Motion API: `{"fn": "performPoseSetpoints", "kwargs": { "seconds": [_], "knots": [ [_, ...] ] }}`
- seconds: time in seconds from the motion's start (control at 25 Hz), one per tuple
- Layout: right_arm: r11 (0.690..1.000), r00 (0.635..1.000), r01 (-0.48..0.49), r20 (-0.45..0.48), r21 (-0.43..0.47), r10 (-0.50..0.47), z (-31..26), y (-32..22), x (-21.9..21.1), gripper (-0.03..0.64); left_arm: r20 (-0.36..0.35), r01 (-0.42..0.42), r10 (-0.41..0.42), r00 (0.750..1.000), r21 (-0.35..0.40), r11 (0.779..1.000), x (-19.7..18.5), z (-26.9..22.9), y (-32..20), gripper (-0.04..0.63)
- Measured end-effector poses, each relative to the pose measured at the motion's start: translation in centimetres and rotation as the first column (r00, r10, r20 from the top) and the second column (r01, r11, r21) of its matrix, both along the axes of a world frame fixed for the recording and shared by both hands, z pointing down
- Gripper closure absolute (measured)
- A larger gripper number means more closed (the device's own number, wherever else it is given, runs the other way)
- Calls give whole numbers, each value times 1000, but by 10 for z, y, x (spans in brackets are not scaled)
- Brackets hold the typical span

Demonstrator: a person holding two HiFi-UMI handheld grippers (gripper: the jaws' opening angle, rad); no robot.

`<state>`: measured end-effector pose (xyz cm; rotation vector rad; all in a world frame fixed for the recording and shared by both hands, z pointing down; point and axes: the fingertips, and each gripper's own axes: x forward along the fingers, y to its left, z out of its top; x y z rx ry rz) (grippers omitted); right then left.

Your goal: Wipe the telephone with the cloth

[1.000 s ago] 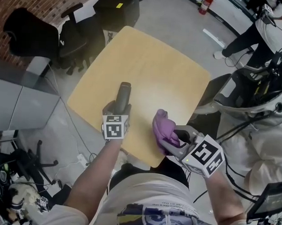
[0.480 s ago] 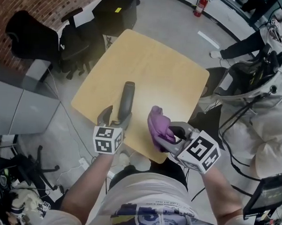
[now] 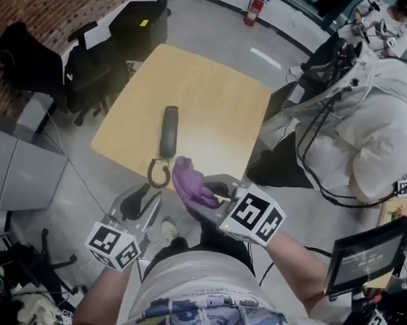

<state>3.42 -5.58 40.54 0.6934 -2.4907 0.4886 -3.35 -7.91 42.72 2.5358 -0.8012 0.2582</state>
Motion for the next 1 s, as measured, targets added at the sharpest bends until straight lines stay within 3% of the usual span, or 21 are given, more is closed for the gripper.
{"fn": "performPoseSetpoints", "kwargs": {
  "seconds": [0.08, 0.12, 0.28, 0.48, 0.72, 1.0],
  "knots": [
    [1000, 1000, -8, 2, -2, 8, -6, 18, -18, 500, -35, -37, 38, 999, 23, 999, -12, -14, 23, 569],
    [1000, 1000, -14, 4, -5, 14, -9, 29, -25, 500, -40, -65, 67, 997, 30, 997, -14, -19, 35, 592],
    [1000, 1000, -16, 6, -16, 16, -11, 62, -34, 500, -29, -174, 174, 984, 26, 984, -11, -20, 70, 592],
    [1000, 1000, 3, 7, 12, -3, -19, 104, -28, 500, -52, -212, 212, 976, 13, 977, 2, -26, 113, 592],
    [998, 999, 17, 43, 61, -20, -26, 181, -19, 500, -72, -178, 181, 981, 47, 983, 14, -41, 175, 592],
    [996, 994, 55, 91, 68, -61, -26, 231, 38, 502, -90, -44, 45, 995, 17, 999, 59, -54, 225, 592]
  ]
}}
